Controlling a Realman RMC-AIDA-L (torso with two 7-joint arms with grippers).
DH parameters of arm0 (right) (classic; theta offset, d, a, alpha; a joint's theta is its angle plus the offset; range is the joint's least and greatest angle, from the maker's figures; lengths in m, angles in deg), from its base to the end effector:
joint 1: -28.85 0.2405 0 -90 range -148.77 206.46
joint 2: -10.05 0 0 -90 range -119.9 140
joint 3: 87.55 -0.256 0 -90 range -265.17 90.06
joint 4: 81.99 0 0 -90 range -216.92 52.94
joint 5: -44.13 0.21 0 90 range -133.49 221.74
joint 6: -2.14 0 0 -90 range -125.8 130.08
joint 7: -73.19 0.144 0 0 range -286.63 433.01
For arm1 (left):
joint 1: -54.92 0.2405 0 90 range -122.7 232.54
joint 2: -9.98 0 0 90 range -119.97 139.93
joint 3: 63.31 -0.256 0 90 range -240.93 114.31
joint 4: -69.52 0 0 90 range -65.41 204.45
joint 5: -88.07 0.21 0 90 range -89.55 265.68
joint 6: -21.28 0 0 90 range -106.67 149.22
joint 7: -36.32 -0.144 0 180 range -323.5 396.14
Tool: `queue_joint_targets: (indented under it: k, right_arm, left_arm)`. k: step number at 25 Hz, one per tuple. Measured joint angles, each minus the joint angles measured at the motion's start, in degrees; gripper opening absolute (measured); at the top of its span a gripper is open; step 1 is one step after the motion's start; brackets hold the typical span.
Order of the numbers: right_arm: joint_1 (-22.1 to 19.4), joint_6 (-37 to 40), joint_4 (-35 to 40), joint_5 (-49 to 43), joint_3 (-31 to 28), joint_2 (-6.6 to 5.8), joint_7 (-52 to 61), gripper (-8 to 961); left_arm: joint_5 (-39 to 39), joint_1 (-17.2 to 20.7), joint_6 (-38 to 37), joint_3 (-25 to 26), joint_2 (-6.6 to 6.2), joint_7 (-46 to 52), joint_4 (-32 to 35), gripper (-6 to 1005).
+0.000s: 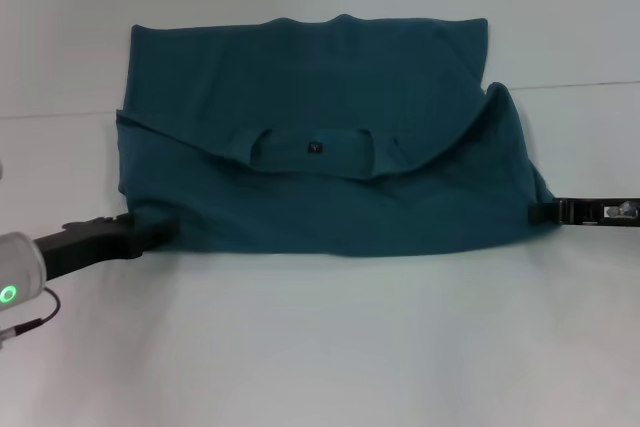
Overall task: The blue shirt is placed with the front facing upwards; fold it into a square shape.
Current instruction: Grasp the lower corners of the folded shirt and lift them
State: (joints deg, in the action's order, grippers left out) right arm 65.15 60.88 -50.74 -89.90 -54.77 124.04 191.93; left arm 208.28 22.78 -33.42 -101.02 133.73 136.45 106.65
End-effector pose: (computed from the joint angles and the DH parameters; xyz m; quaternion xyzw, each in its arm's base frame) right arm 0.3373 0.3902 0.0329 -0.7742 0.5451 0.1150 0.3004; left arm -0.3041 0.3797 -0.0177 -0.8217 -0.4404 -0.1708 0.3189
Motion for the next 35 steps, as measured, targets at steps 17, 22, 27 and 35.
queue_joint_targets:
  k: [17, 22, 27, 35]
  right_arm:
    - [-0.2, 0.1, -0.2, 0.0, 0.2, 0.00, 0.0, 34]
    - [-0.2, 0.1, -0.2, 0.0, 0.0, 0.08, -0.5, 35]
    - [-0.2, 0.1, -0.2, 0.0, 0.0, 0.16, -0.5, 35]
    - [-0.2, 0.1, -0.2, 0.0, 0.0, 0.18, -0.5, 34]
  left_arm:
    - [0.1, 1.1, -0.1, 0.0, 0.06, -0.3, -0.2, 763]
    - [-0.1, 1.0, -0.6, -0.7, 0.09, -0.3, -0.3, 763]
    - [-0.2, 0.7, -0.7, -1.5, 0.17, -0.3, -0.3, 763]
    - [-0.3, 0.3, -0.2, -1.5, 0.18, -0.1, -0.6, 762]
